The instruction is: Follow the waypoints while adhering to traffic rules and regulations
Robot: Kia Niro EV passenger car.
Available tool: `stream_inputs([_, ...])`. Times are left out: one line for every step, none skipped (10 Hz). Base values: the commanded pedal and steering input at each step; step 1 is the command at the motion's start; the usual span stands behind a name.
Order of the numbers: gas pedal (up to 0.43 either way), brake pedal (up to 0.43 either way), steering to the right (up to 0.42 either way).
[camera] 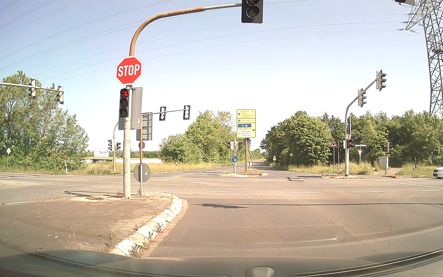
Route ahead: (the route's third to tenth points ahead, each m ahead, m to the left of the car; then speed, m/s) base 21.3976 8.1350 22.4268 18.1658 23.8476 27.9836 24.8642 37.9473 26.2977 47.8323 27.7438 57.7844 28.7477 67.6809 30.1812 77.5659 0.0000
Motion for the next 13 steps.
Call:
stream_inputs([0.000,0.262,0.000])
stream_inputs([0.000,0.262,0.000])
stream_inputs([0.000,0.262,0.000])
stream_inputs([0.000,0.262,0.000])
stream_inputs([0.000,0.262,0.000])
stream_inputs([0.000,0.262,0.000])
stream_inputs([0.000,0.232,0.000])
stream_inputs([0.000,0.061,0.001])
stream_inputs([0.000,0.030,0.000])
stream_inputs([0.000,0.030,0.000])
stream_inputs([0.000,0.030,0.001])
stream_inputs([0.000,0.030,0.000])
stream_inputs([0.000,0.030,0.000])
